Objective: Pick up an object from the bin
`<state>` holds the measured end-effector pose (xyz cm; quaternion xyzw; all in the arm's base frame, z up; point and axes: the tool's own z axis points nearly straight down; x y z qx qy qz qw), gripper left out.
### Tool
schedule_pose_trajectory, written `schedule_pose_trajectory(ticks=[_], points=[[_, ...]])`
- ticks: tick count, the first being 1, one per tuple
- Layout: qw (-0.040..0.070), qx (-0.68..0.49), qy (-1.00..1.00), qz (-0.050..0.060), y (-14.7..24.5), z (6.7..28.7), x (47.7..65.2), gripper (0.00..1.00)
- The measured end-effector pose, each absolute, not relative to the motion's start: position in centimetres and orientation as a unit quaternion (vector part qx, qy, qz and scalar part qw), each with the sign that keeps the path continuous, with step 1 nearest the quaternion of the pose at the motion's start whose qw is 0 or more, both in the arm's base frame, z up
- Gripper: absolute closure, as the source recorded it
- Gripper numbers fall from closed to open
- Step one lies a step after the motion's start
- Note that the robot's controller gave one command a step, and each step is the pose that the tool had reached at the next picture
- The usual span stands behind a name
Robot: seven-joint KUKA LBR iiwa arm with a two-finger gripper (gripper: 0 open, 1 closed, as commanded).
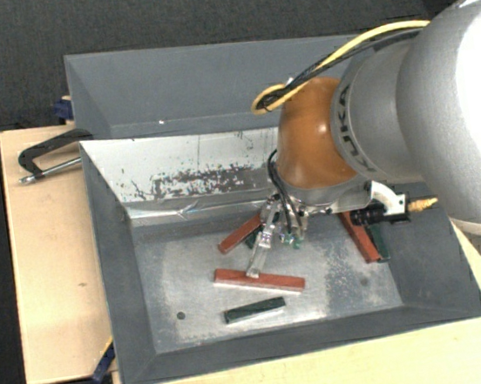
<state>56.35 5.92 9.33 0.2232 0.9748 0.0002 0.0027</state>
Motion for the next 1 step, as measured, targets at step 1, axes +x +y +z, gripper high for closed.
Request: schedule_pose_trajectory(ticks=[1], points=[[0.0, 0.098, 0.995, 0.001, 10.0, 8.1, 53.87, 1.0]])
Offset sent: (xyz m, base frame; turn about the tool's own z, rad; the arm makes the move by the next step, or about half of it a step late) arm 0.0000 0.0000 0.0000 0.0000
